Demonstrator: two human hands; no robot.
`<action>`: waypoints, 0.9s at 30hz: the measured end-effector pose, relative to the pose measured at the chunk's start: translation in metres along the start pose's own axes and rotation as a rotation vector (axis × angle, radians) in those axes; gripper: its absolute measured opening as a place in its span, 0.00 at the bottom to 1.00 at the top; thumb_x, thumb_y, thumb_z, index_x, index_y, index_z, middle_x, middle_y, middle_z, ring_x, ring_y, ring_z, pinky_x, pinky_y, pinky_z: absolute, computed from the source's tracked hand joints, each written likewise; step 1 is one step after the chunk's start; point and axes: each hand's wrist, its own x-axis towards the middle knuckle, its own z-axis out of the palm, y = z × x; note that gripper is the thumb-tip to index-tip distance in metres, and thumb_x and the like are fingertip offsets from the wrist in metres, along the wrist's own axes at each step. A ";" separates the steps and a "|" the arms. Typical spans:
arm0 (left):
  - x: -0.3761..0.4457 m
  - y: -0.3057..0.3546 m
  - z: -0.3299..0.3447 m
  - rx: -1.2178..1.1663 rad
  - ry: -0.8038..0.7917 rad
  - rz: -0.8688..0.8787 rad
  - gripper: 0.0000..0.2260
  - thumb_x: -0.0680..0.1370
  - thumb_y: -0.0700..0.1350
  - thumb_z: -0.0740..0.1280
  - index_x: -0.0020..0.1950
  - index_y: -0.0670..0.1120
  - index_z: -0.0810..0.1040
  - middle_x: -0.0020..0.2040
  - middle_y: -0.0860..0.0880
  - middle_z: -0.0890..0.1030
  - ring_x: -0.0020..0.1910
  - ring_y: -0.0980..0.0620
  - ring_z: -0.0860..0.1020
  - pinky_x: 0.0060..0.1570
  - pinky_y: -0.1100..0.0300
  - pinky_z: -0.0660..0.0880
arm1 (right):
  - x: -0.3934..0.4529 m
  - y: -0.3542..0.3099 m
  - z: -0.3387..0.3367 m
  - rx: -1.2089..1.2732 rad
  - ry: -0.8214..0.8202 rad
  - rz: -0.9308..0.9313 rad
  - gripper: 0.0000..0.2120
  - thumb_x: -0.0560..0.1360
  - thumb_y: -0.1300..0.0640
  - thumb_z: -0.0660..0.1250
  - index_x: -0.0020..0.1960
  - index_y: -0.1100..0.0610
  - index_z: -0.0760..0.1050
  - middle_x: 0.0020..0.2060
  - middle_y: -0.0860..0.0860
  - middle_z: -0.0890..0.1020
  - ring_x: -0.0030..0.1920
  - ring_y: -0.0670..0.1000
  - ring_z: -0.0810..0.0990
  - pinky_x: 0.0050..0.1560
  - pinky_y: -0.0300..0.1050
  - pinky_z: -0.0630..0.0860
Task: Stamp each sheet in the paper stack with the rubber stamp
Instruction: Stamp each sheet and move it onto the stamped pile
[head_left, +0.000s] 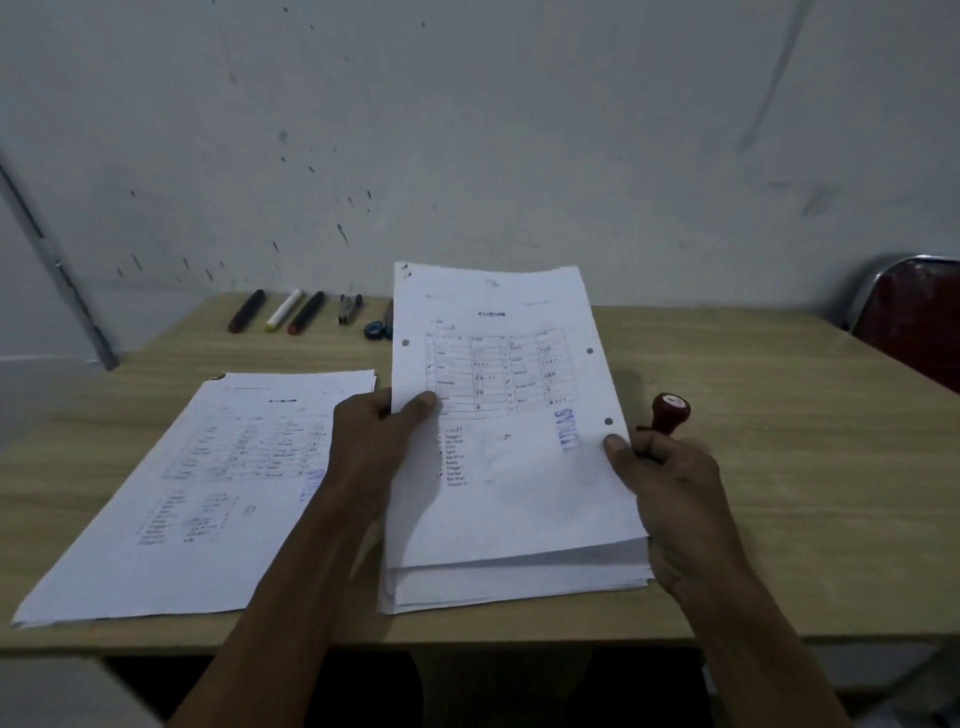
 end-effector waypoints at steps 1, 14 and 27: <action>0.000 0.003 -0.002 -0.011 0.010 0.014 0.05 0.73 0.41 0.73 0.47 0.42 0.85 0.43 0.47 0.86 0.41 0.50 0.85 0.40 0.58 0.80 | 0.000 0.002 0.001 -0.031 0.009 -0.001 0.04 0.77 0.63 0.69 0.44 0.61 0.81 0.40 0.52 0.87 0.46 0.55 0.85 0.49 0.47 0.81; 0.017 0.042 -0.120 0.420 0.244 0.087 0.08 0.69 0.42 0.77 0.42 0.39 0.83 0.37 0.44 0.83 0.31 0.49 0.81 0.33 0.58 0.77 | -0.021 0.007 0.088 -0.384 -0.292 -0.015 0.08 0.75 0.58 0.72 0.38 0.59 0.82 0.35 0.52 0.85 0.33 0.50 0.84 0.29 0.45 0.79; 0.046 0.006 -0.211 1.058 0.327 0.071 0.13 0.68 0.51 0.77 0.34 0.47 0.76 0.36 0.46 0.77 0.38 0.43 0.77 0.37 0.54 0.72 | -0.048 0.024 0.182 -1.062 -0.439 -0.264 0.09 0.76 0.48 0.66 0.51 0.53 0.75 0.46 0.48 0.80 0.44 0.50 0.79 0.36 0.40 0.68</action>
